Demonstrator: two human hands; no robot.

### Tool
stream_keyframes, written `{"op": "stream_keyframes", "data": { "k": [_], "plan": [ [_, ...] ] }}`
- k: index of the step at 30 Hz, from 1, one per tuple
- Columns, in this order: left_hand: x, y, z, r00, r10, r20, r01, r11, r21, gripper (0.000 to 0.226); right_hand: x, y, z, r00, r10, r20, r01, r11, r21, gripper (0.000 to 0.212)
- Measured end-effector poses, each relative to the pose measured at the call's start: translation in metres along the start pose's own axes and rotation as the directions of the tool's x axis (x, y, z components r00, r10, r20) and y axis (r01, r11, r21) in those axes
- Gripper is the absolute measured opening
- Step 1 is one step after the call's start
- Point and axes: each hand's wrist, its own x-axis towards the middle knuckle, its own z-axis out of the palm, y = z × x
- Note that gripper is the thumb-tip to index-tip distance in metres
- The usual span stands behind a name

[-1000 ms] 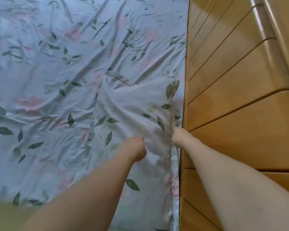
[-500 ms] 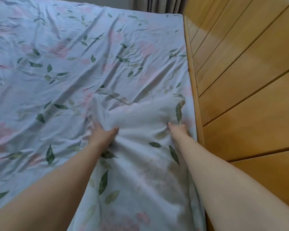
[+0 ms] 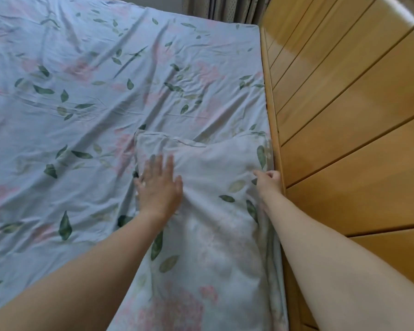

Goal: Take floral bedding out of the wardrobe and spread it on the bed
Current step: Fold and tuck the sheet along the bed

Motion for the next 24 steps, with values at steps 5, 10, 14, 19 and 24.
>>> {"op": "stream_keyframes", "data": {
  "k": [5, 10, 14, 19, 24],
  "plan": [
    [-0.058, -0.013, 0.039, 0.881, 0.299, 0.366, -0.379, 0.910, 0.169, 0.059, 0.007, 0.050, -0.002, 0.953, 0.300, 0.028, -0.301, 0.950, 0.084, 0.050],
    [-0.065, -0.015, 0.044, 0.931, 0.210, 0.297, -0.283, 0.931, 0.230, 0.061, 0.007, 0.050, -0.021, 0.943, 0.323, 0.083, -0.320, 0.946, -0.053, 0.034],
    [-0.098, -0.012, 0.037, 0.905, 0.393, 0.162, -0.419, 0.888, 0.191, 0.064, -0.020, 0.040, -0.043, 0.934, -0.330, -0.135, 0.171, 0.748, -0.641, 0.031],
    [-0.168, -0.054, 0.030, 0.872, 0.352, 0.338, -0.446, 0.857, 0.258, 0.066, -0.092, 0.072, -0.039, 0.712, -0.611, 0.347, 0.580, 0.233, -0.780, 0.059],
    [-0.218, -0.057, -0.029, 0.909, -0.038, 0.415, -0.126, 0.924, 0.360, 0.069, -0.207, 0.120, -0.064, 0.815, 0.012, 0.579, 0.570, 0.164, -0.805, 0.066]
  ]
}}
